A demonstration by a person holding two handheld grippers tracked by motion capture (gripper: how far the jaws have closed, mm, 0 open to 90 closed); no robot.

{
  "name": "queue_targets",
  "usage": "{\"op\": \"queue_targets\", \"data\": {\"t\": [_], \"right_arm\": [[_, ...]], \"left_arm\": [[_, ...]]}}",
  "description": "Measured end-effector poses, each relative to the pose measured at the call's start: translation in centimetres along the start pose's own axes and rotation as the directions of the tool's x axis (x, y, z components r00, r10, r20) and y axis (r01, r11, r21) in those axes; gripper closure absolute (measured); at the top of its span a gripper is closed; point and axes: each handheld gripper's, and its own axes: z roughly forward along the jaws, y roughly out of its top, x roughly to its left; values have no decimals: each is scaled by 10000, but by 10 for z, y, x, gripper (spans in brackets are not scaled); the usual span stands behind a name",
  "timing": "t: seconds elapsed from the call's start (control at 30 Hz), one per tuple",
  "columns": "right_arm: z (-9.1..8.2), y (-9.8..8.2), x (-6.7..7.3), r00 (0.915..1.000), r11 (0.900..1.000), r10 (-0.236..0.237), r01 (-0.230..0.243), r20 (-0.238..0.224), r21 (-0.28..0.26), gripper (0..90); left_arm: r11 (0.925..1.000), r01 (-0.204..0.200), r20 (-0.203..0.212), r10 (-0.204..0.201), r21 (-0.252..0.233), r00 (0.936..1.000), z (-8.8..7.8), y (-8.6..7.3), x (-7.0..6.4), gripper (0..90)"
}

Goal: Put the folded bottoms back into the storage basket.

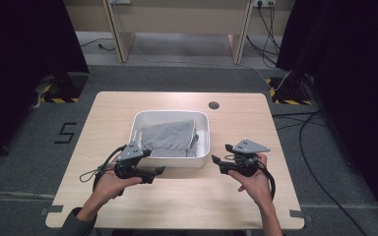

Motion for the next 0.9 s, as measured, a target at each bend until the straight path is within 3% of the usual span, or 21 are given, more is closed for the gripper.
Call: {"op": "queue_targets", "data": {"t": [0.53, 0.9], "right_arm": [[-7, -9, -6, 9999, 10000, 7, -8, -122, -63, 328], [-5, -13, 3, 9995, 9998, -168, 171, -260, 110, 324]], "left_arm": [[9997, -155, 275, 150, 193, 9995, 2, -7, -14, 198], [9977, -612, 339, 603, 283, 9976, 4, -16, -29, 196]]}}
